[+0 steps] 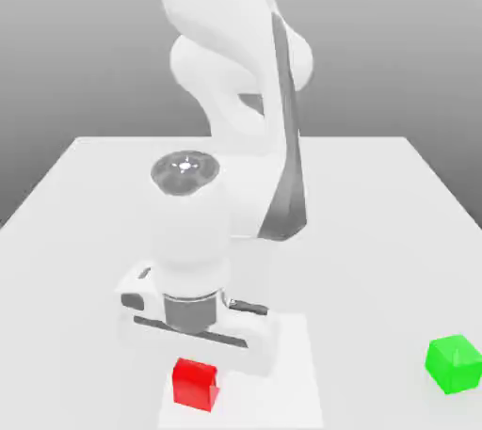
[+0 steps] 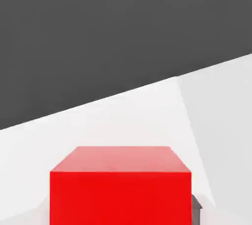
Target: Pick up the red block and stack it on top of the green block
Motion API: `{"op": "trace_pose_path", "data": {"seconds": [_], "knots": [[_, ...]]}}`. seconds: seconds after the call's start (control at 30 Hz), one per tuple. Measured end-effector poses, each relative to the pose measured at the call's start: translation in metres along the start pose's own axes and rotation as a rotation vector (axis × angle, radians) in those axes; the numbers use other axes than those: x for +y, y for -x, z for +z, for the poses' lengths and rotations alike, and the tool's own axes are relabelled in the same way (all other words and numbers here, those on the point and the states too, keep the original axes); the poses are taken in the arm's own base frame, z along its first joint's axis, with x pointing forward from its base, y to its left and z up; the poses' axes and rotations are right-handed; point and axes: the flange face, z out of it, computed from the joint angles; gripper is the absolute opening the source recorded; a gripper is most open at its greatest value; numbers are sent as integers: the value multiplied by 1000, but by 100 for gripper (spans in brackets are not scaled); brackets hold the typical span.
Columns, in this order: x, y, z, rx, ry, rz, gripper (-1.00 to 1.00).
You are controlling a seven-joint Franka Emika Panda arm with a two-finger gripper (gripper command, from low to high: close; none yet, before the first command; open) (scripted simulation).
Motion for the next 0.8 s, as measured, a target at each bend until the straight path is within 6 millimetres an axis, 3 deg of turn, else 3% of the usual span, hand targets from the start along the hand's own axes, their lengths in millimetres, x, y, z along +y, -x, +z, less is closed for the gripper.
{"op": "trace_pose_path", "data": {"seconds": [0.17, 0.2, 0.37, 0.53, 0.6, 0.67, 0.7, 0.8], "knots": [[-1, 1, -52, 0, 0, -2, -100], [-12, 13, -59, -1, 0, -51, -100], [-78, 117, -74, -4, 2, -401, -100], [-114, 237, -86, -4, 1, -748, -100], [-125, 288, -72, -1, 1, -889, -100], [-128, 313, -45, 0, 0, -957, -100], [-128, 318, -37, 0, 0, -969, 100], [-128, 318, -37, 0, 0, -969, 100]]}}
